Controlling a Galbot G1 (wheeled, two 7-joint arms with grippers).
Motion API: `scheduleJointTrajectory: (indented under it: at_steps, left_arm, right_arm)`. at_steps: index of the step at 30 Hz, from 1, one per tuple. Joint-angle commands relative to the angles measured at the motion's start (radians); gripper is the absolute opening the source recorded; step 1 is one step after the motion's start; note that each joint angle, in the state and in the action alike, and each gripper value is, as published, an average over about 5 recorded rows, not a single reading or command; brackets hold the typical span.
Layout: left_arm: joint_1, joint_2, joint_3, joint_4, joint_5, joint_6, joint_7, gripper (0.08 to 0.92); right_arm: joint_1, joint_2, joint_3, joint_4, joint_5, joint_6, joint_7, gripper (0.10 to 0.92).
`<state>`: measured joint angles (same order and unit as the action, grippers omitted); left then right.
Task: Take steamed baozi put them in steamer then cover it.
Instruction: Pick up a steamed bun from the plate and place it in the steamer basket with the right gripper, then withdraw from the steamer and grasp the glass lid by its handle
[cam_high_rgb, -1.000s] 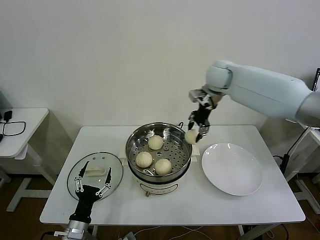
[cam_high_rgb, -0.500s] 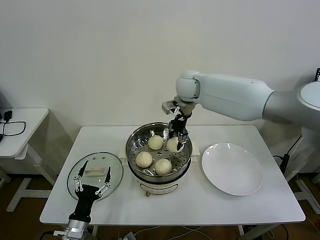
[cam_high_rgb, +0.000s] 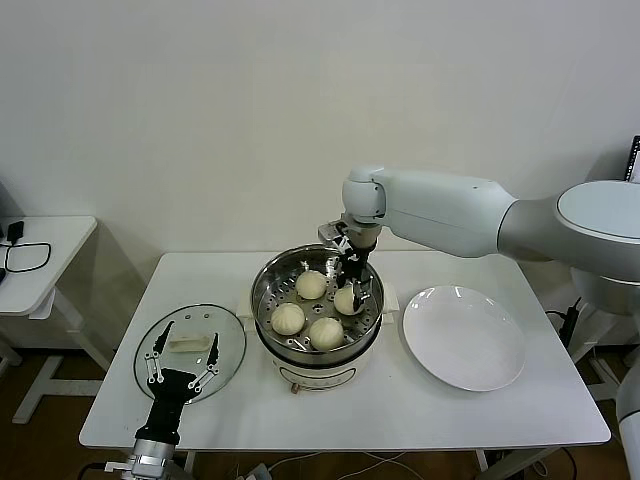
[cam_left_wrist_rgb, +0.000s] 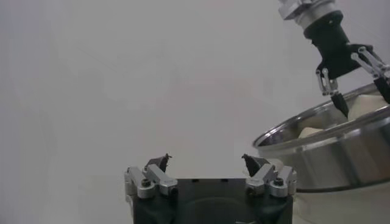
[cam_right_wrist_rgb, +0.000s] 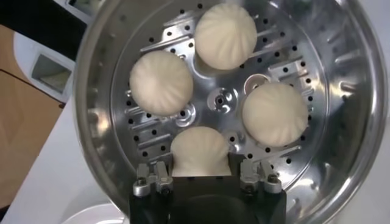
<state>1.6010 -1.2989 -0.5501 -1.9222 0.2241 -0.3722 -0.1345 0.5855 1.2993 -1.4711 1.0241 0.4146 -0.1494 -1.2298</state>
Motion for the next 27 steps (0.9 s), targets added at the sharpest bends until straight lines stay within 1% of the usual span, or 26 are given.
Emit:
scheduleJointTrajectory:
  at_steps: [1,8,13,17,21,23,25,27]
  left_arm:
    - [0.0,0.001,-0.001,0.0,0.0,-0.001,-0.001,0.823]
    - [0.001,0.001,-0.004,0.0,-0.001,-0.001,-0.001,0.823]
    - [0.002,-0.001,-0.003,-0.003,0.0,0.001,0.0,0.823]
    - [0.003,-0.001,-0.005,-0.008,0.0,0.004,-0.001,0.823]
    - [0.003,0.0,-0.007,-0.014,0.002,0.009,-0.001,0.823]
    - [0.002,0.0,-0.006,-0.016,0.003,0.012,-0.001,0.823]
    - [0.001,0.0,-0.006,-0.017,0.01,0.014,-0.003,0.823]
    - [0.0,0.001,-0.006,-0.017,0.019,0.015,-0.006,0.823]
  right_arm:
    - [-0.016,0.011,-0.004,-0.015,-0.032,-0.002,0.005,0.675]
    - [-0.012,0.004,0.001,-0.003,-0.044,0.001,-0.001,0.739]
    - [-0.011,-0.005,0.022,0.016,-0.042,0.003,0.003,0.81]
    - [-0.003,-0.038,0.069,0.054,-0.033,0.01,0.007,0.822]
    - [-0.003,-0.11,0.164,0.111,0.009,0.034,0.04,0.823]
    - [-0.006,-0.16,0.216,0.151,0.055,0.06,0.104,0.823]
    - [-0.013,-0.217,0.258,0.201,0.105,0.101,0.22,0.823]
    - [-0.028,-0.285,0.286,0.261,0.149,0.169,0.419,0.823]
